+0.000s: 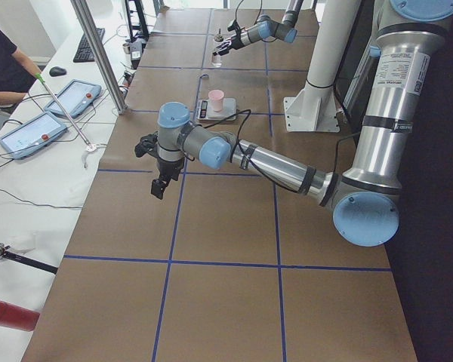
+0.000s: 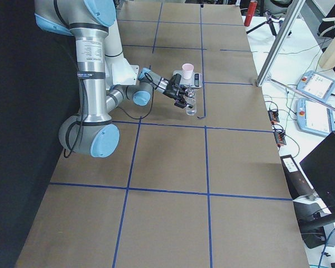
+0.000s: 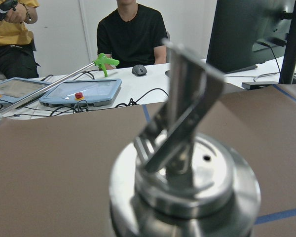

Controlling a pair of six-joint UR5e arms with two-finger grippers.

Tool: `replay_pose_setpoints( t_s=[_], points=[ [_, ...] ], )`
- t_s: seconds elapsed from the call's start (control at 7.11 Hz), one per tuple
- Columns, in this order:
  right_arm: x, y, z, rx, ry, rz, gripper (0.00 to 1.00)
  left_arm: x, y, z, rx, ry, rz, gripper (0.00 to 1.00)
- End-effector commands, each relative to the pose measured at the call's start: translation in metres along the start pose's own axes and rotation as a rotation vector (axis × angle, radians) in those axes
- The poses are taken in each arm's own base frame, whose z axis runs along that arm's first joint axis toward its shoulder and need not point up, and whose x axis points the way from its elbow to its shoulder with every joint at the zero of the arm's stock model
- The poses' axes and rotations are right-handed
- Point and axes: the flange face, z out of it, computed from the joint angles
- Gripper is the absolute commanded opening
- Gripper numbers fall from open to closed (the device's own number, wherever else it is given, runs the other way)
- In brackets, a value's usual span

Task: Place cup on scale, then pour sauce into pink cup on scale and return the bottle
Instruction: 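Lower the bottle onto the table with the right gripper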

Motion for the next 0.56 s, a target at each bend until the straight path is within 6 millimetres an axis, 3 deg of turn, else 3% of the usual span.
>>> replay_pose_setpoints(
  t_s=[0.0, 0.42],
  points=[
    [0.032, 0.014, 0.011, -0.018, 0.048, -0.014, 0.00, -0.006, 0.003, 0.007, -0.015, -0.002, -0.011, 1.00],
    [0.029, 0.023, 0.012, -0.080, 0.050, -0.013, 0.00, -0.033, 0.031, 0.018, -0.054, 0.001, -0.064, 1.00]
  ],
)
